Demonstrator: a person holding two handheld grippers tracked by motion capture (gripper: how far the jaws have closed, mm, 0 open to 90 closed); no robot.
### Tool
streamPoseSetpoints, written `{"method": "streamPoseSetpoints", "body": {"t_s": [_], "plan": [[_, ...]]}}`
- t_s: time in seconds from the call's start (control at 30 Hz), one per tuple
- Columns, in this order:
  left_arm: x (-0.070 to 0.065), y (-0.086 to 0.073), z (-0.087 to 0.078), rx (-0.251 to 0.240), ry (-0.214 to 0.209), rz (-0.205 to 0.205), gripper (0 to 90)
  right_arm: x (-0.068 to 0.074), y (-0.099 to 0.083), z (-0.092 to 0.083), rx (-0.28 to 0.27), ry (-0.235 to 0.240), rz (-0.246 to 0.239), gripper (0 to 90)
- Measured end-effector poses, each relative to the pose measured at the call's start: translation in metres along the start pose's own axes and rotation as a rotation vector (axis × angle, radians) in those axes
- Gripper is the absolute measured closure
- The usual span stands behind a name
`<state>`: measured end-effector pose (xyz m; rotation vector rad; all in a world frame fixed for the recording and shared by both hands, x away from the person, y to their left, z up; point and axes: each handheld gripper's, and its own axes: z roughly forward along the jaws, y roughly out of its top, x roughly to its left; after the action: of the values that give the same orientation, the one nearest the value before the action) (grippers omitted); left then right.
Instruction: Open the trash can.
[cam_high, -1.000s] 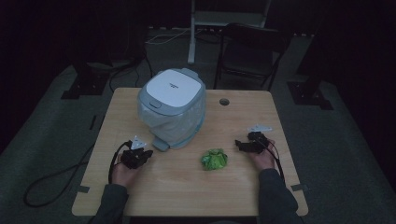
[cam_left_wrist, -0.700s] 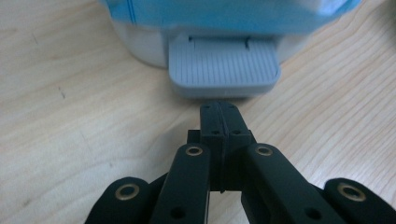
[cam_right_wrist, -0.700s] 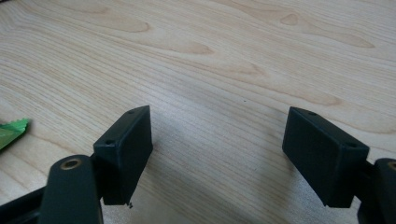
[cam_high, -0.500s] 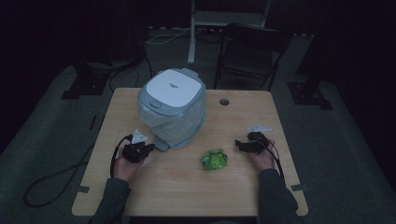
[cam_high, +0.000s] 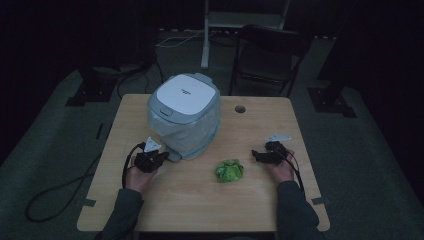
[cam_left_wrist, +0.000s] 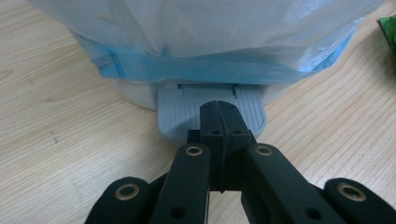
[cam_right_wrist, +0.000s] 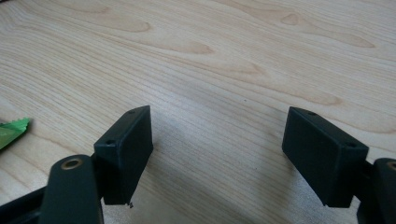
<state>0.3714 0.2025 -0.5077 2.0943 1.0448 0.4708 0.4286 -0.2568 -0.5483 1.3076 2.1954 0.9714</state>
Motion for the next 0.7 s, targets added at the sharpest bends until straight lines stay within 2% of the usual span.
{"method": "streamPoseSetpoints", "body": {"t_s": [0.43,0.7], "plan": [[-0.007,0.002,0.012,0.002,0.003,-0.004,90.0,0.0,0.0,0.0,0.0,0.0,0.0,23.6],[-0.009,0.001,0.013,-0.001,0.021,0.001,90.0,0.0,0.0,0.0,0.0,0.0,0.0,23.6]]}}
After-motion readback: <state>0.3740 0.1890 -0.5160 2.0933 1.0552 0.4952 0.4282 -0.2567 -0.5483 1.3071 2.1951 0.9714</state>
